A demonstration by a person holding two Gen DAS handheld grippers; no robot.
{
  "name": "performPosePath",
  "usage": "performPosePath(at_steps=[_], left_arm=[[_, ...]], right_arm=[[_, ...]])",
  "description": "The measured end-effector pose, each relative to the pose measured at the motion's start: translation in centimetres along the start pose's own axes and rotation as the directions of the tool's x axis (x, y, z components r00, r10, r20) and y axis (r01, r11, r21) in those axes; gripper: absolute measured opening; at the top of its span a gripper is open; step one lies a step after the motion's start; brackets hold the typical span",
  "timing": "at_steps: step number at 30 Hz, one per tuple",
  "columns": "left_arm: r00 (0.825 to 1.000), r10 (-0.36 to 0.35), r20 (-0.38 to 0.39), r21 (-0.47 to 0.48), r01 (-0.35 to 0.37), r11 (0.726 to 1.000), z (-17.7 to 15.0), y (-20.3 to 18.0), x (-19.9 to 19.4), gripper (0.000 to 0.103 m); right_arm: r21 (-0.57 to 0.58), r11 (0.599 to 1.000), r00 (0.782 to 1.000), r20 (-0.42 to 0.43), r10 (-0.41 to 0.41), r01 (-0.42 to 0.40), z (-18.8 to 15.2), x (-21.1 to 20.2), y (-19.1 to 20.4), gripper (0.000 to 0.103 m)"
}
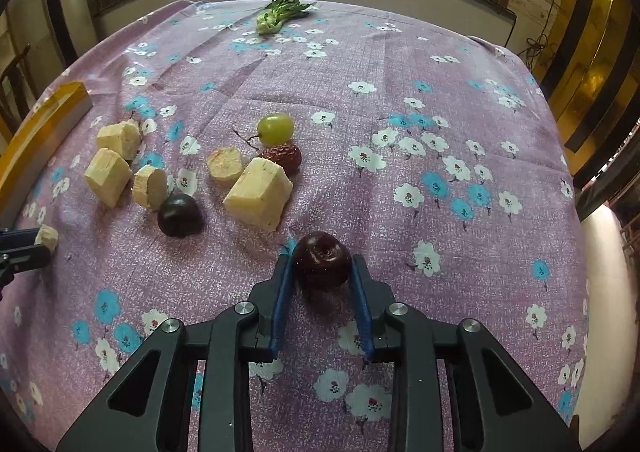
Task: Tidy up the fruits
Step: 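Grasp the round cream slice with the left gripper while the right grasps a dark plum, then carry the cream slice and dark plum into the tray and release both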
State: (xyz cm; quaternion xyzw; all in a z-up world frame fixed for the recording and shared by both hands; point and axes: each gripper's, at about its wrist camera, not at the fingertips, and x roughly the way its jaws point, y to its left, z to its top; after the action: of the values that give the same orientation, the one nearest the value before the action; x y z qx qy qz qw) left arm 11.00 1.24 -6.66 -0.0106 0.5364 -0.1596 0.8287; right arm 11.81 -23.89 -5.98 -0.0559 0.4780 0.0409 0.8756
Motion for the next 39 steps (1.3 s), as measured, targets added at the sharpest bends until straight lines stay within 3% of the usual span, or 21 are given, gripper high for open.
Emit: performPosePath(at_steps=[9, 21, 29, 39], left_arm=[[0.999, -0.046, 0.014, -0.008, 0.046, 0.999, -0.6, 0.1, -1.0, 0.032], [0.997, -0.07, 0.032, 0.015, 0.069, 0.997, -2.7, 1.1, -3.9, 0.032], [0.994, -0.07, 0.081, -0.012, 0.071, 0.997, -2.9, 4.0, -6.6, 0.032], [0.991, -0.009, 0.134, -0.073, 0.019, 0.997, -3.1, 9.3, -9.5, 0.032]], right_arm=[[0.019, 0.997, 0.994, 0.085, 0.069, -0.07, -0.6, -4.9, 1.6, 0.027], [-0.016, 0.986, 0.985, 0.05, 0.165, -0.165, -3.7, -6.0, 7.6, 0.027], [-0.057, 0.977, 0.978, 0.042, 0.206, -0.203, -2.1, -5.8, 11.8, 0.027], [-0.187, 0.943, 0.956, 0.052, 0.289, -0.275, 1.8, -6.0, 19.7, 0.027]])
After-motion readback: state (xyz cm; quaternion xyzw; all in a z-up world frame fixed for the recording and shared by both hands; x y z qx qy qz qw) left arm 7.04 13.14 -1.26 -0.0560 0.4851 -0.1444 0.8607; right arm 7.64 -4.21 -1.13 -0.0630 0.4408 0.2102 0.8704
